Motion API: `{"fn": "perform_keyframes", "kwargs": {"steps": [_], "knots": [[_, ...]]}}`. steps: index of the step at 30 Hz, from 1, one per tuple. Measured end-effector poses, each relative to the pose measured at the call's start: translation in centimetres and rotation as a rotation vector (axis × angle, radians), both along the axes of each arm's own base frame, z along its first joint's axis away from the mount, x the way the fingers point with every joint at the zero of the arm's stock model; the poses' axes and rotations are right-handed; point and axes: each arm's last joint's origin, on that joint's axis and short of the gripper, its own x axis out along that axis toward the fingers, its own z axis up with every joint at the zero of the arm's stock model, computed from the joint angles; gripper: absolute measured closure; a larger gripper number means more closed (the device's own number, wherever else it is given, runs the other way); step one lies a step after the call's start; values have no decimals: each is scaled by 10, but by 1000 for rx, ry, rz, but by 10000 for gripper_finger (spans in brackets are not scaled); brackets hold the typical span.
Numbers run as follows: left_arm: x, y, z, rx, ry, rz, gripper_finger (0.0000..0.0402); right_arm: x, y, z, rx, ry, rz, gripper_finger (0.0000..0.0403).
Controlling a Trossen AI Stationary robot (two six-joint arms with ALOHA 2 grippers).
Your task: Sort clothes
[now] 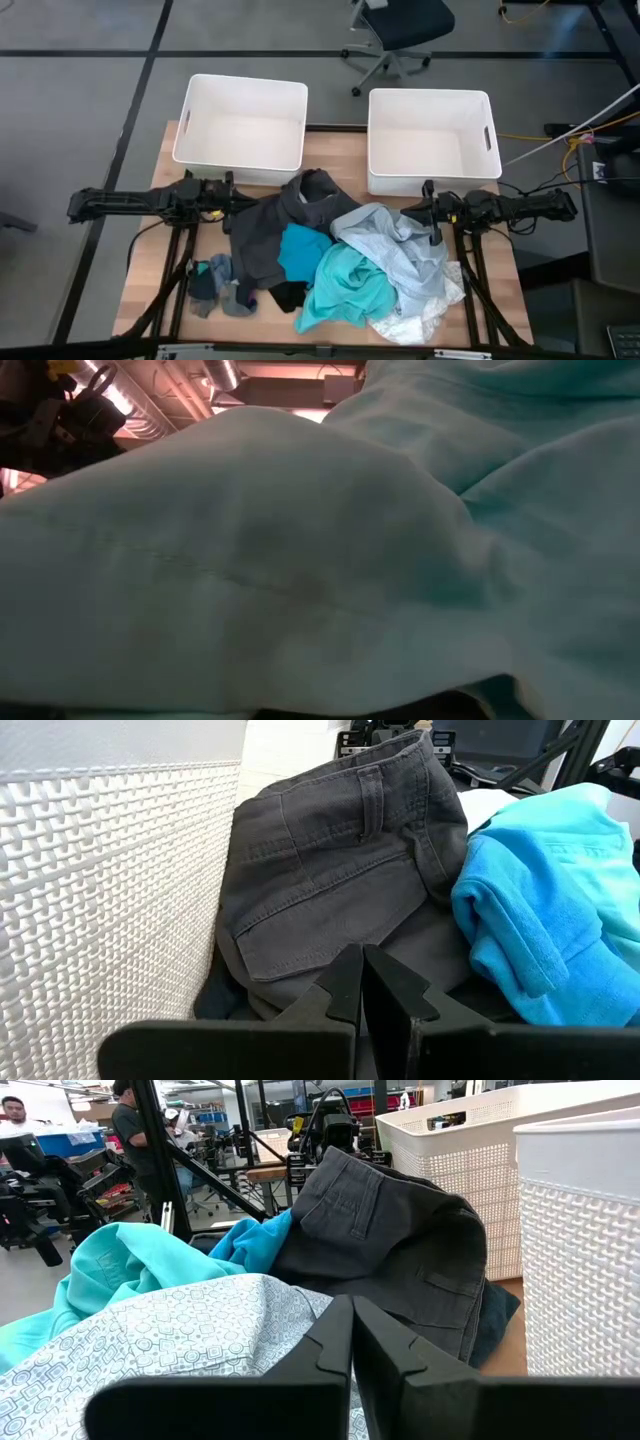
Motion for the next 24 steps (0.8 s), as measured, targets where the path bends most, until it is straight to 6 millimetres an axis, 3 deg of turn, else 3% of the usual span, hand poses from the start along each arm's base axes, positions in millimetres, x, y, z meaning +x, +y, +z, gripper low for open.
{"fn": "perform_keyframes", "kwargs": {"steps": [12, 19, 24], "knots": [[0, 0, 2, 58, -18, -5, 398, 0, -1, 4, 0, -52, -35, 389], [1, 0, 15, -169, -178, 12, 398, 0, -1, 6, 6, -68, -31, 389], [1, -1, 21, -176, -240, -11, 398, 0, -1, 6, 6, -71, -29, 389]]}}
